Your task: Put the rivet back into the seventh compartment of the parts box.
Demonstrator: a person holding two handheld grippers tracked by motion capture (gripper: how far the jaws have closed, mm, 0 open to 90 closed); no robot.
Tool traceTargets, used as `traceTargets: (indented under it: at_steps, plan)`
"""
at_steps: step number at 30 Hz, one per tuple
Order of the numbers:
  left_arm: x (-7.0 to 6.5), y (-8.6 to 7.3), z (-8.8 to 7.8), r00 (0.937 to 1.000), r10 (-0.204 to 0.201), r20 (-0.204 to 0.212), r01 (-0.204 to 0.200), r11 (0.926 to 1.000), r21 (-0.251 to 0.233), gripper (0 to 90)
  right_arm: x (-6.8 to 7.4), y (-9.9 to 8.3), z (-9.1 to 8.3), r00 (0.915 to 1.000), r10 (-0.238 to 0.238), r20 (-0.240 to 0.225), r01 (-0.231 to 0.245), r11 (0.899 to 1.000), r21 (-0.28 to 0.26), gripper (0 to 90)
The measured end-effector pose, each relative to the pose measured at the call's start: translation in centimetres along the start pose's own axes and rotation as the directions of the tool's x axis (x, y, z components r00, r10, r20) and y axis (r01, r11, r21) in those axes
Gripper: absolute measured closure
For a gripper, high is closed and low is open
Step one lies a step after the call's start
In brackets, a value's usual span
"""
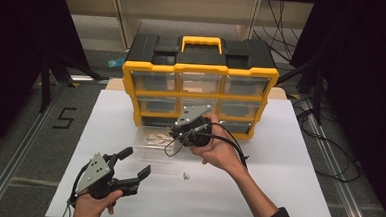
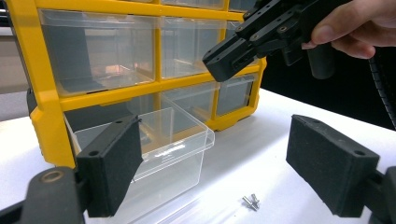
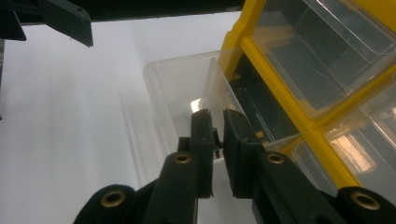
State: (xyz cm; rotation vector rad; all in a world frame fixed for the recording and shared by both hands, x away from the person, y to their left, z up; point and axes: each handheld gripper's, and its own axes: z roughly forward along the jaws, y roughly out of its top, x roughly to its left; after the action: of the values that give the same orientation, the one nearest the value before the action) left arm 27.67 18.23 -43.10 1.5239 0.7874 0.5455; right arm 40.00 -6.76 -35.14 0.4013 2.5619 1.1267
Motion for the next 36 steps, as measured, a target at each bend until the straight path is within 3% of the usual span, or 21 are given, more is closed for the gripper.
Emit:
traceTargets:
  at_steps: [3,4,5,6,14,15,36]
  plan:
    - [0.0,0.0,0.0,1.0000,0.000,0.001,0.000,1.0000,0.000,18.0,-0.1,0.2,0.5,1.0000,-0.005,0.002,0.005,1.000,0.003,82.4]
    - [2.0,0.9,0.1,0.9583,0.286,0.008,-0.285,0.9584,-0.007,18.1,-0.1,0.3,0.6,1.0000,-0.001,-0.008,0.002,1.000,0.009,82.5]
    - [0.8,0.3,0.0,0.9931,0.116,-0.013,-0.116,0.9932,0.001,18.1,-0.2,0.4,1.0,0.9999,-0.005,-0.011,0.005,1.000,0.017,82.3]
    - [0.7,0.2,0.0,0.9953,0.097,0.004,-0.097,0.9953,0.000,18.0,-0.2,0.5,1.2,1.0000,-0.001,-0.008,0.001,1.000,0.018,82.3]
    - [0.6,0.2,0.0,0.9960,0.089,0.002,-0.089,0.9960,-0.001,18.1,-0.2,1.2,2.7,0.9999,0.000,-0.011,0.000,1.000,0.025,82.3]
    - [0.0,0.0,-0.1,1.0000,0.002,0.000,-0.002,1.0000,-0.002,18.1,-0.2,1.3,2.9,0.9998,-0.002,-0.019,0.003,1.000,0.030,82.3]
    - [0.1,0.1,-0.1,1.0000,0.002,0.001,-0.002,1.0000,-0.006,18.1,0.5,1.8,6.6,0.9988,-0.020,-0.045,0.024,0.995,0.093,81.9]
